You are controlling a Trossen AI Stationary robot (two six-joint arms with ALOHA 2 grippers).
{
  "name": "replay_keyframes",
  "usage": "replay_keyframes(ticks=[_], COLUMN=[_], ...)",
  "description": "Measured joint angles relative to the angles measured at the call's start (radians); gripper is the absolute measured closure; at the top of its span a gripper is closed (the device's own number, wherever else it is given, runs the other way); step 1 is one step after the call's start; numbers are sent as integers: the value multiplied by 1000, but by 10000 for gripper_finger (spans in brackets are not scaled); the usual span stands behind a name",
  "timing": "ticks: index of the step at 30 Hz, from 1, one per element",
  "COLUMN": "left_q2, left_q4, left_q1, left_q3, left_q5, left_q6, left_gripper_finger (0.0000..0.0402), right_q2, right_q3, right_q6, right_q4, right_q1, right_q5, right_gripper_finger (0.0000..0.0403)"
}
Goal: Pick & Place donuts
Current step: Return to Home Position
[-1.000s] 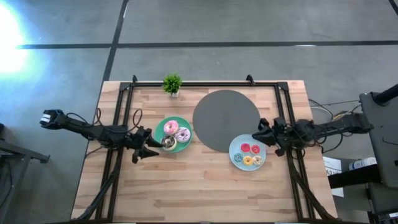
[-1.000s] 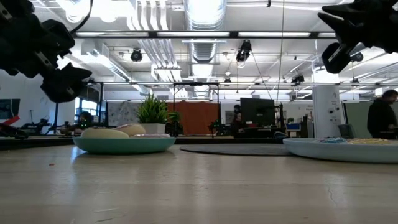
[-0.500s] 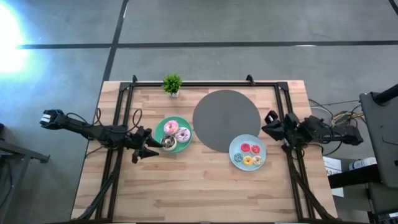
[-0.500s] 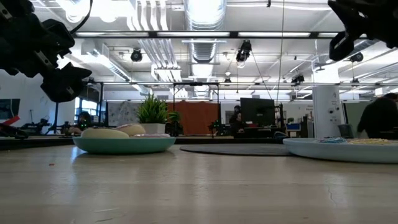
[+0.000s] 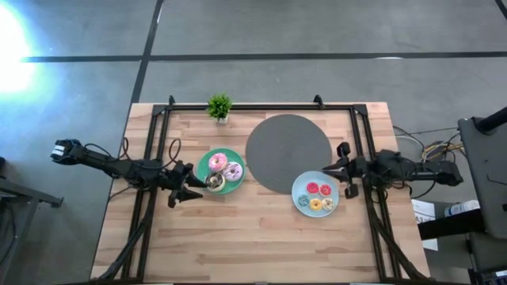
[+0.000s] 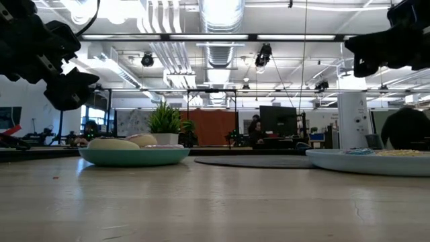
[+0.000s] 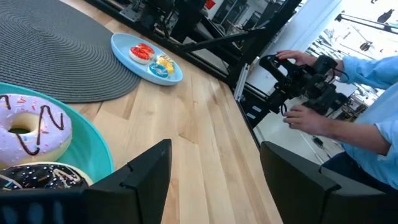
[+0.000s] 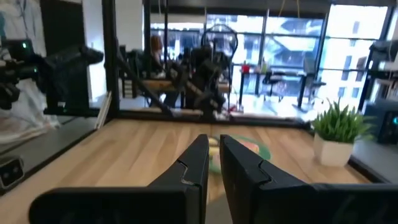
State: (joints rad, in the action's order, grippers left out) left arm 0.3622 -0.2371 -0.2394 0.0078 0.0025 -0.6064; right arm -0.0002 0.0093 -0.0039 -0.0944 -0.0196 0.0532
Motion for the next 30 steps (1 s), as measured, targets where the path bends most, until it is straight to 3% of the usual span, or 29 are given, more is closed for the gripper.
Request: replay_keyframes(ticks=[30], left_q2=[0], left_q4=[0], left_q1=[0], left_q3=[-1], left_q5=[0], left_q6=[0], left_gripper_finger=[182], right_q2=[26], right_q3=[0], right_q6=[-15], right_q4=[11], right_q1=[1], right_q5=[-3], right_gripper_finger=[369])
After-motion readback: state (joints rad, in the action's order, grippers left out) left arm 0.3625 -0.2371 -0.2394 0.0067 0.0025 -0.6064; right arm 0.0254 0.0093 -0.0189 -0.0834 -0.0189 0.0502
